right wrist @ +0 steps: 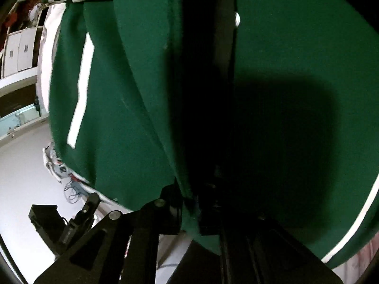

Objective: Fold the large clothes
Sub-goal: 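Lift the jacket hem with both tools and fold it toward the collar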

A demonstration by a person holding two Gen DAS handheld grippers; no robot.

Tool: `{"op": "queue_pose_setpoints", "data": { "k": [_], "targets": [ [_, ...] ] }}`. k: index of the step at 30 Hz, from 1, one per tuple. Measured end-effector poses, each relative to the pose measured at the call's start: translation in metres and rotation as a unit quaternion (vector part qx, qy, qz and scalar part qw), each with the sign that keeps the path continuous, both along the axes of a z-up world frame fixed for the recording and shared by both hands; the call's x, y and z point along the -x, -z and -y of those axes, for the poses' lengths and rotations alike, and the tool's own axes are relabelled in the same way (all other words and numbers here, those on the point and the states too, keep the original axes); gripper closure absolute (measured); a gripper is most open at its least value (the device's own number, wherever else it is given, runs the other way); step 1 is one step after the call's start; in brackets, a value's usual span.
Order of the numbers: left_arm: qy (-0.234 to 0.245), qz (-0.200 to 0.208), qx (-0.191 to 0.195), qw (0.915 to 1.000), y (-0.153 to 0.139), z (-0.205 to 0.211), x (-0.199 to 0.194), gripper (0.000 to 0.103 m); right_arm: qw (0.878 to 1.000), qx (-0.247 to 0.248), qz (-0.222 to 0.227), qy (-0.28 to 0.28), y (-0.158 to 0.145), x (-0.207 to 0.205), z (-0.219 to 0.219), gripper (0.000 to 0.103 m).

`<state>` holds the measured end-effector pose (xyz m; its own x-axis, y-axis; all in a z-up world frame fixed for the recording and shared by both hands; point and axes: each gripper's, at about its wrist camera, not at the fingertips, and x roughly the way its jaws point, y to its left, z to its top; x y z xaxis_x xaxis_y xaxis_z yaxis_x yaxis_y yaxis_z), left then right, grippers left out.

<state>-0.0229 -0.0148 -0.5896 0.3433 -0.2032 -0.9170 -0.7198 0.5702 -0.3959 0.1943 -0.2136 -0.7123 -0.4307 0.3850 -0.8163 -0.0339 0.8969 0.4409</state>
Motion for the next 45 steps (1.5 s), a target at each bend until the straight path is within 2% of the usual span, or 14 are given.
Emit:
{"op": "queue_pose_setpoints", "data": {
  "k": [2, 3, 4, 7, 11, 15, 17, 19, 25, 31, 35, 36, 41, 45],
  "targets": [
    [0.025, -0.009, -0.043, 0.9987, -0.008, 0.003, -0.002, 0.013, 1.0, -0.004, 0.011, 0.007, -0.018, -0.001, 0.013, 0.069],
    [0.037, -0.011, -0.066, 0.9971, -0.012, 0.005, -0.002, 0.012, 1.0, -0.005, 0.015, 0.011, -0.025, -0.002, 0.019, 0.048],
    [0.047, -0.015, -0.093, 0.9944, -0.017, 0.007, -0.004, 0.012, 1.0, -0.007, 0.02, 0.017, -0.034, -0.002, 0.029, 0.042],
    [0.066, -0.032, -0.164, 0.9837, -0.029, 0.015, -0.016, 0.012, 0.997, -0.005, 0.046, 0.057, -0.065, -0.014, 0.071, 0.042],
    [0.093, -0.037, -0.211, 0.9724, -0.033, 0.03, -0.042, 0.012, 0.984, 0.082, 0.128, 0.088, -0.099, -0.05, 0.161, 0.042],
    [0.109, -0.049, -0.245, 0.9621, -0.034, 0.06, -0.077, 0.012, 0.975, 0.162, 0.146, 0.036, -0.063, -0.095, 0.217, 0.042],
    [0.116, -0.055, -0.254, 0.9588, -0.033, 0.083, -0.097, 0.012, 0.979, 0.154, 0.132, 0.003, -0.034, -0.109, 0.23, 0.051],
    [0.123, -0.064, -0.271, 0.9526, -0.032, 0.103, -0.106, 0.012, 0.97, 0.181, 0.158, -0.033, -0.028, -0.111, 0.236, 0.094],
    [0.146, -0.123, -0.288, 0.9382, -0.008, 0.155, -0.135, 0.012, 0.974, 0.151, 0.145, 0.09, -0.027, -0.109, 0.323, 0.101],
    [0.141, -0.157, -0.322, 0.9231, -0.012, 0.182, -0.142, 0.012, 0.988, 0.078, 0.114, 0.063, -0.052, -0.125, 0.331, 0.085],
    [0.138, -0.166, -0.341, 0.9146, -0.019, 0.198, -0.14, 0.012, 0.983, 0.002, 0.144, 0.114, -0.078, -0.155, 0.362, 0.051],
    [0.144, -0.172, -0.352, 0.9085, -0.017, 0.203, -0.14, 0.012, 0.982, -0.004, 0.149, 0.115, -0.075, -0.158, 0.365, 0.051],
    [0.194, -0.213, -0.387, 0.8759, 0.015, 0.229, -0.138, 0.011, 0.986, 0.072, 0.143, 0.036, -0.016, -0.183, 0.369, 0.049],
    [0.214, -0.223, -0.425, 0.8509, 0.005, 0.257, -0.128, 0.012, 0.981, 0.103, 0.163, -0.011, -0.053, -0.185, 0.366, 0.049]
  ]
}}
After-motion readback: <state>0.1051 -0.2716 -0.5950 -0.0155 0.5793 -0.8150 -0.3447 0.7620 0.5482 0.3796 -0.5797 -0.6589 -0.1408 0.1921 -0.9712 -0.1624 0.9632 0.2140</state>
